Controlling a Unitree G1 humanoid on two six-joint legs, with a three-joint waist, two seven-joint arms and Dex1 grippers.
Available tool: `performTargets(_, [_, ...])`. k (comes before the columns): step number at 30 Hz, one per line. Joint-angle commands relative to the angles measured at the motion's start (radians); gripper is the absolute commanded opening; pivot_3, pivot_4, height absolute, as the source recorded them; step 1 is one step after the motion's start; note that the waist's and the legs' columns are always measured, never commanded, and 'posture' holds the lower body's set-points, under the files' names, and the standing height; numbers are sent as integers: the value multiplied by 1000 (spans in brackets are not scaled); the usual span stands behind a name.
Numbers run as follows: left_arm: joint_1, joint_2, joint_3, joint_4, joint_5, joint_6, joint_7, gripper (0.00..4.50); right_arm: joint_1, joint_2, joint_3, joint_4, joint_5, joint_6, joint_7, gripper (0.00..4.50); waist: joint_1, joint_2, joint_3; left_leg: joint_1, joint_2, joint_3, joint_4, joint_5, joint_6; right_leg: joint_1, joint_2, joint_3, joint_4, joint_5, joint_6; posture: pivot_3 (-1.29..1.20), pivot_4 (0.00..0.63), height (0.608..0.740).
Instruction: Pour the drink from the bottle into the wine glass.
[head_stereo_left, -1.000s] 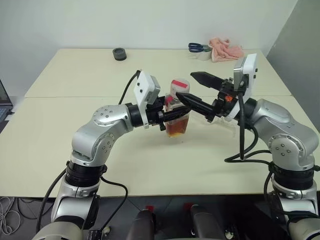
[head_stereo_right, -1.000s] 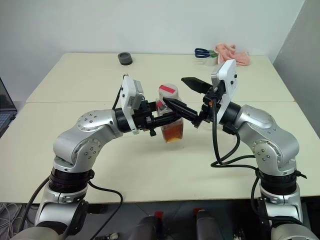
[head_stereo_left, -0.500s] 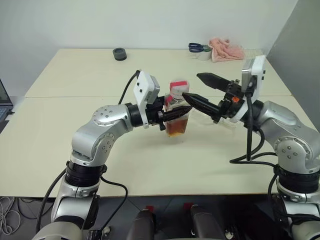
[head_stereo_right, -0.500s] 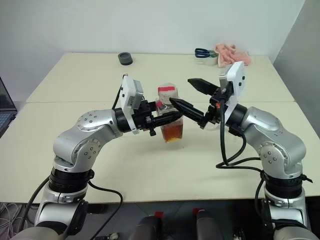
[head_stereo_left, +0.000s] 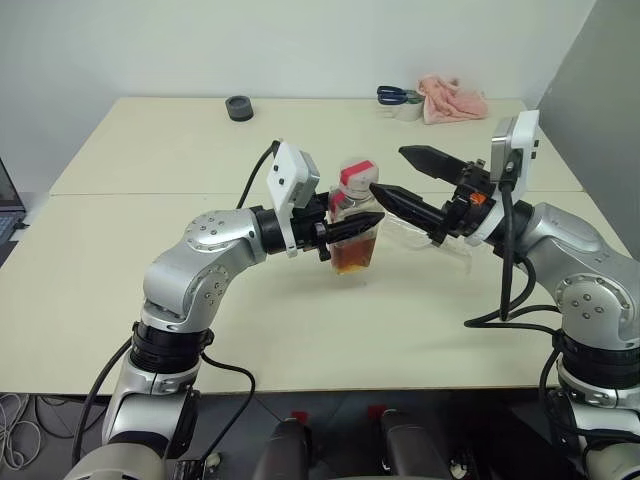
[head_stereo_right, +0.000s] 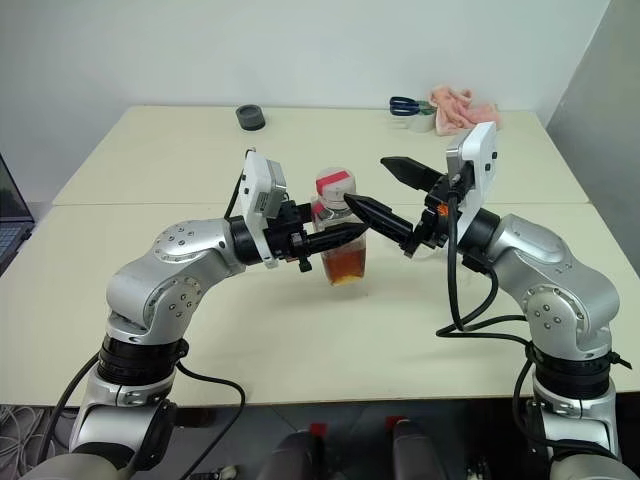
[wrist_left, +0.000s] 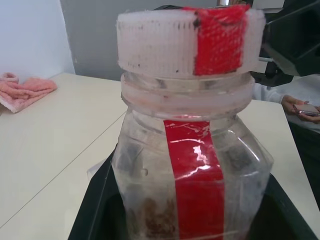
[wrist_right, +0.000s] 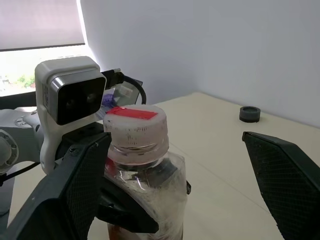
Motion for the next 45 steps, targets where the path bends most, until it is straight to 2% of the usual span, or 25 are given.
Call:
performTargets(1, [-23, 0, 20, -37, -1, -29, -2, 1795, -2, -2, -7, -49, 37, 2, 2, 4457, 0, 0, 0, 0, 0, 0, 0, 0, 0, 0, 0, 0, 0, 0, 0, 0, 150, 740])
performTargets(7, [-23, -4, 18, -39, -2, -28, 0, 1795, 1, 0, -13, -59, 96, 16, 16, 4457, 0, 0, 0, 0, 0, 0, 0, 0, 0, 0, 0, 0, 0, 0, 0, 0, 150, 740])
performTargets(19, [-25, -15, 9, -51, -2, -22, 5, 1795, -99, 106, 88, 40, 5, -60, 15, 4457, 0, 0, 0, 0, 0, 0, 0, 0, 0, 0, 0, 0, 0, 0, 0, 0, 150, 740])
performTargets(22, [-18, -11, 13, -60, -5, -17, 8, 1795, -102, 107, 87, 45, -2, -65, 27, 3903, 0, 0, 0, 0, 0, 0, 0, 0, 0, 0, 0, 0, 0, 0, 0, 0, 150, 740])
performTargets(28, [-10, -13, 13, -70, -5, -15, 15, 1795, -97, 97, 86, 44, -18, -79, 46, 1890, 0, 0, 0, 0, 0, 0, 0, 0, 0, 0, 0, 0, 0, 0, 0, 0, 150, 740])
performTargets(32, [-8, -15, 9, -71, -4, -17, 17, 1795, -93, 89, 91, 40, -41, -102, 55, 1825, 0, 0, 0, 0, 0, 0, 0, 0, 0, 0, 0, 0, 0, 0, 0, 0, 150, 740])
performTargets(41, [-3, -18, 3, -71, -8, -23, 14, 1795, -175, 115, -4, 83, -18, -125, -11, 1825, 0, 0, 0, 0, 0, 0, 0, 0, 0, 0, 0, 0, 0, 0, 0, 0, 150, 740])
performTargets(45, [0, -23, 1, -75, -6, -25, 16, 1795, -133, 96, -28, 71, -31, -104, -48, 1825, 0, 0, 0, 0, 0, 0, 0, 0, 0, 0, 0, 0, 0, 0, 0, 0, 150, 740])
